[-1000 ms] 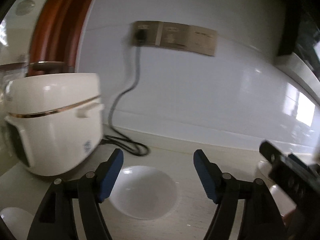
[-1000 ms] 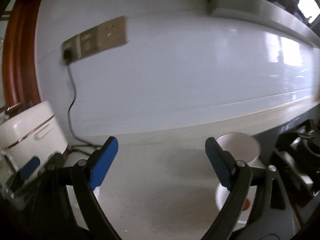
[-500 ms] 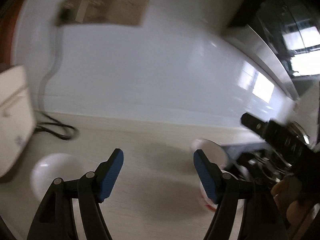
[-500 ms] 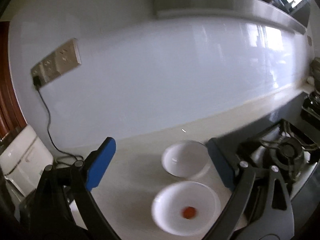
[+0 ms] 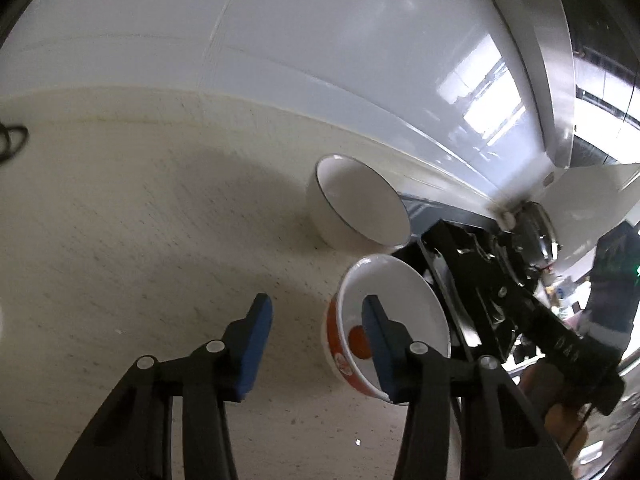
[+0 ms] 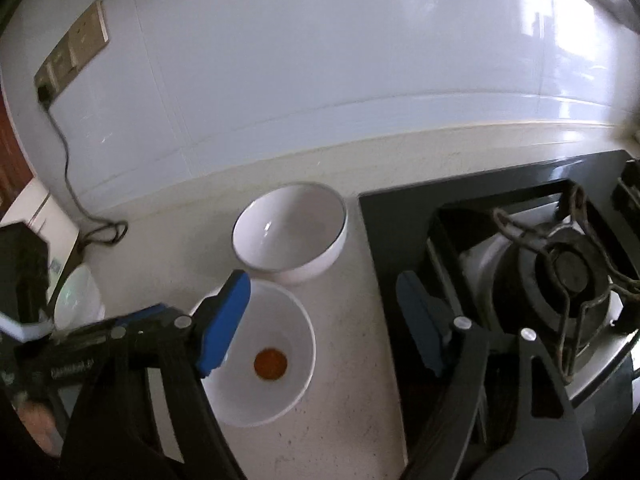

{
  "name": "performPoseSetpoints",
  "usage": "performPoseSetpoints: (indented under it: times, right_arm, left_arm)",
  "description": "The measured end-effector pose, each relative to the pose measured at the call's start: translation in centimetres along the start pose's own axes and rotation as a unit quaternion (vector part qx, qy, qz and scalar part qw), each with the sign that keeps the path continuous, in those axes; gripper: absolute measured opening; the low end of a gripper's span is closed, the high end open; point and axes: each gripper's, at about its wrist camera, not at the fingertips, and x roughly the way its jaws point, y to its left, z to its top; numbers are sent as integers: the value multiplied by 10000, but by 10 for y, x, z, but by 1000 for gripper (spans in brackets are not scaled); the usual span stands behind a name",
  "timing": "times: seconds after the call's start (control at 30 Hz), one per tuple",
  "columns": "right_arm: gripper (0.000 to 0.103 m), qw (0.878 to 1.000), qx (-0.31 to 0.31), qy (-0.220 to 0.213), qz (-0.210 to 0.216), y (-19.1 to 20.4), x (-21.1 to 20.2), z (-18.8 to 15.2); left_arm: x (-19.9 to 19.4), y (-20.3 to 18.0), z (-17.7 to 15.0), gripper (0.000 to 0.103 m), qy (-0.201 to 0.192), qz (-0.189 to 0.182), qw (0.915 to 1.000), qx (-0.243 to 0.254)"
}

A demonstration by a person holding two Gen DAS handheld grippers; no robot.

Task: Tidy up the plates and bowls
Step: 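Move both grippers to the white bowl with a red dot inside, then close the left gripper on the red-dot bowl rim while the right gripper grips it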

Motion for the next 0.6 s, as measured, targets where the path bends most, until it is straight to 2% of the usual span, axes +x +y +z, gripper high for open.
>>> performPoseSetpoints:
  times: [0.07,0.2,0.27,0.33,0.47,0.6]
  right_arm:
    - [73,9998,-136,156,-83,1,6,-2]
    - [60,9987,-265,387,180,4,13,-7]
    - [49,9974,-372,601,171,6,21,-11]
    - [34,9952,-490,830,147,7,30,-16]
    - [29,9918,-724,993,339,16,36,-23]
    - [25,9891,-943,1110,231,22,40,-27]
  left_arm:
    - [1,-1,0,48,26,-196,9998,-16]
    - [9,-5,-3,48,123,-148,9998,55]
    - [14,-6,-4,44,242,-212,9995,28]
    - [21,-6,-8,41,371,-251,9990,38]
    - [28,-9,-13,35,521,-268,9982,104]
    - [30,-11,-12,30,519,-180,9984,93]
